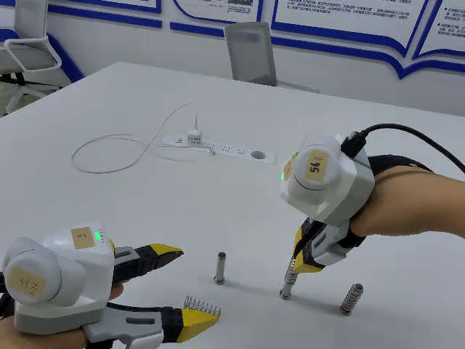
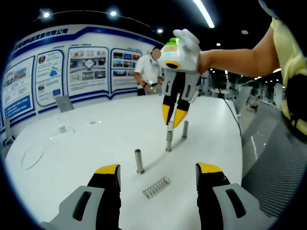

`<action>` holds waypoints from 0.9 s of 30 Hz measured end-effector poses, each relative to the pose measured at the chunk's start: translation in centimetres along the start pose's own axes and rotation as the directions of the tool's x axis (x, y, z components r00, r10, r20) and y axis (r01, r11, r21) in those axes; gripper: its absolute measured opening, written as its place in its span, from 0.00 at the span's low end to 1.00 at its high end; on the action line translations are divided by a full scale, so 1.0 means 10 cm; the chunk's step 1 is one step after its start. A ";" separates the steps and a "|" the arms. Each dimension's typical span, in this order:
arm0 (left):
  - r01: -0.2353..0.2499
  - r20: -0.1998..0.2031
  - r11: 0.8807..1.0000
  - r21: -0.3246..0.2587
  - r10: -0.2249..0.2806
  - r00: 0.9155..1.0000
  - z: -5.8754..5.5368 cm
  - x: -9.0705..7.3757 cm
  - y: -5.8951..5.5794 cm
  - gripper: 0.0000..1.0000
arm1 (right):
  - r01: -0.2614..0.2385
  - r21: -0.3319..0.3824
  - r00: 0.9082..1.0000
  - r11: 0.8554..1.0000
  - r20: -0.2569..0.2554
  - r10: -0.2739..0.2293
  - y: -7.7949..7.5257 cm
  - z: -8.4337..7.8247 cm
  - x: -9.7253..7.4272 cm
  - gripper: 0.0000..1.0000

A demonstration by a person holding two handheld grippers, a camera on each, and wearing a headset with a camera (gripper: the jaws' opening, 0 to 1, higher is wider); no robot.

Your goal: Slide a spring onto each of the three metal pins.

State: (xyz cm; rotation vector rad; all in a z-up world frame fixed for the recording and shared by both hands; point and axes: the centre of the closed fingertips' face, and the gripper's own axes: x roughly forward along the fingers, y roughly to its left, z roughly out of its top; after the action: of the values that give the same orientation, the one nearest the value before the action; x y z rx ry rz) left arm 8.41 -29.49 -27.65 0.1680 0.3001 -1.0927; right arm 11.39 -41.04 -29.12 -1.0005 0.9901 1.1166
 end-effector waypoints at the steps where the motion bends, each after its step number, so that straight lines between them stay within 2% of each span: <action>1: 0.000 0.000 1.000 0.000 0.000 1.000 0.00 0.00 0.00 0.65 | -0.001 0.001 1.000 1.000 0.001 0.001 0.00 0.00 0.02 0.11; 17: 0.000 -0.009 1.000 -0.001 0.000 1.000 -0.02 0.00 -0.01 0.64 | -0.014 0.029 1.000 0.999 -0.022 0.014 0.03 -0.07 0.26 0.12; 20: -0.001 -0.009 1.000 -0.003 0.001 1.000 -0.02 -0.01 -0.01 0.64 | -0.015 0.043 1.000 0.999 -0.009 0.015 0.02 -0.05 0.25 0.12; 27: -0.003 -0.009 1.000 -0.005 0.003 1.000 -0.02 -0.01 -0.02 0.65 | -0.015 0.035 1.000 0.999 -0.014 0.015 0.04 -0.06 0.28 0.12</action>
State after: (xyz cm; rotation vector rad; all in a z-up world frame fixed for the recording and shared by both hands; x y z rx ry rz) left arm 8.17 -29.41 -27.81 0.1691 0.3098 -1.0884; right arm 11.38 -40.96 -32.00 -0.9753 1.0267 1.1023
